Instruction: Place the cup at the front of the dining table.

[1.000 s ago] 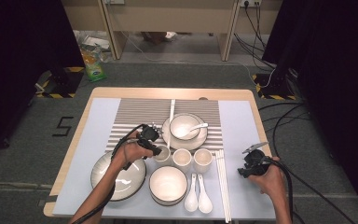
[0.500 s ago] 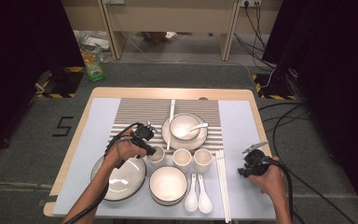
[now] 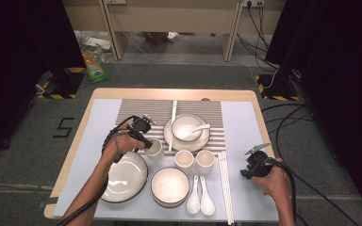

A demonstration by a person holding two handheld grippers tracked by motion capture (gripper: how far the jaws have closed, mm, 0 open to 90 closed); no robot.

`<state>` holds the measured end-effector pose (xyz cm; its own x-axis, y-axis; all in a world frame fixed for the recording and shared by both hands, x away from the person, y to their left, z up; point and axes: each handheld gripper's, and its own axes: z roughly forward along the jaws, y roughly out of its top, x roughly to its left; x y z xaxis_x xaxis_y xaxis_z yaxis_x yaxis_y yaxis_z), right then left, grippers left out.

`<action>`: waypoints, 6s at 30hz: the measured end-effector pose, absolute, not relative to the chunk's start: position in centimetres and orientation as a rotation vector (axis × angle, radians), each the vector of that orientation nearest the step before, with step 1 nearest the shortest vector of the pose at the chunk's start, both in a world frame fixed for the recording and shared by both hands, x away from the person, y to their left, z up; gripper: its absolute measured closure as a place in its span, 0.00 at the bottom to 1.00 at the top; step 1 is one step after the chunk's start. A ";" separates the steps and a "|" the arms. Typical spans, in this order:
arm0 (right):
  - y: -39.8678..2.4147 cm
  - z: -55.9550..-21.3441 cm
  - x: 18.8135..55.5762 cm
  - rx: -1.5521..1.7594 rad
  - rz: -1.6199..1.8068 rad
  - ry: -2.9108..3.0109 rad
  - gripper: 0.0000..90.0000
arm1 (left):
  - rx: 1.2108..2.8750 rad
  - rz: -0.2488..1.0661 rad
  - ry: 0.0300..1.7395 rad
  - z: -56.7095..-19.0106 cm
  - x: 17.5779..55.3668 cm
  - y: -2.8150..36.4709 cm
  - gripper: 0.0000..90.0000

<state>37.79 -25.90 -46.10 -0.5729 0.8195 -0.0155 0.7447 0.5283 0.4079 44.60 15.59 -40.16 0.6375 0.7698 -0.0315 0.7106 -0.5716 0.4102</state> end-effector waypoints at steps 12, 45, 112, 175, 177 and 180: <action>-25.9 -46.1 37.8 1.327 0.537 2.564 0.66 | 2.486 0.230 1.251 -40.5 46.5 15.7 0.90; -25.8 -46.0 37.9 1.325 0.517 2.572 0.66 | 2.440 0.273 1.381 -41.5 48.6 16.0 0.88; -26.0 -46.1 37.8 1.326 0.549 2.569 0.66 | 2.219 0.217 1.228 -37.2 42.3 18.6 0.28; -26.1 -46.2 37.7 1.321 0.561 2.565 0.66 | 2.156 0.225 1.133 -41.3 35.5 21.0 0.19; -26.2 -46.2 37.7 1.321 0.562 2.565 0.66 | 2.155 0.227 1.133 -41.3 35.3 21.2 0.19; -26.2 -46.2 37.7 1.322 0.567 2.562 0.66 | 2.154 0.232 1.136 -41.5 35.1 21.3 0.19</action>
